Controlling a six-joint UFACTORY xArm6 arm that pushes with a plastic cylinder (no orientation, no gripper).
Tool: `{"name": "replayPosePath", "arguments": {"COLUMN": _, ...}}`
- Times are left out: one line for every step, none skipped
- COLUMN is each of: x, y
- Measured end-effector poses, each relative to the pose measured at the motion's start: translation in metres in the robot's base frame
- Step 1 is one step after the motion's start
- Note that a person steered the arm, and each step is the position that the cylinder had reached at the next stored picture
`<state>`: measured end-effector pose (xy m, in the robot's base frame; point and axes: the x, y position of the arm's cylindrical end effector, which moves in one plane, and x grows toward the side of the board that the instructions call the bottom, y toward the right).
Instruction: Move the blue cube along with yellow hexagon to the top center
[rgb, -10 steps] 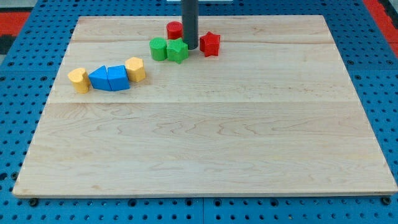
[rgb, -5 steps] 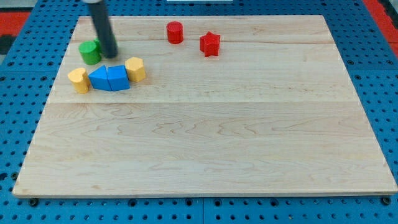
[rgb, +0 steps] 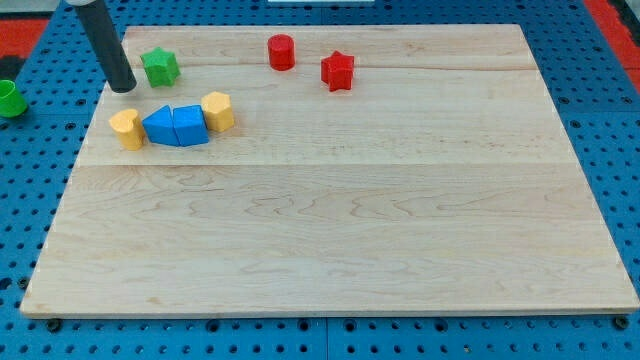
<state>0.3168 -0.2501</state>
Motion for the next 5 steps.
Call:
{"name": "replayPosePath", "arguments": {"x": 0.011, "y": -0.006}}
{"name": "replayPosePath", "arguments": {"x": 0.061, "y": -0.013}}
{"name": "replayPosePath", "arguments": {"x": 0.109, "y": -0.009}}
{"name": "replayPosePath", "arguments": {"x": 0.121, "y": 0.025}}
{"name": "replayPosePath", "arguments": {"x": 0.119, "y": 0.061}}
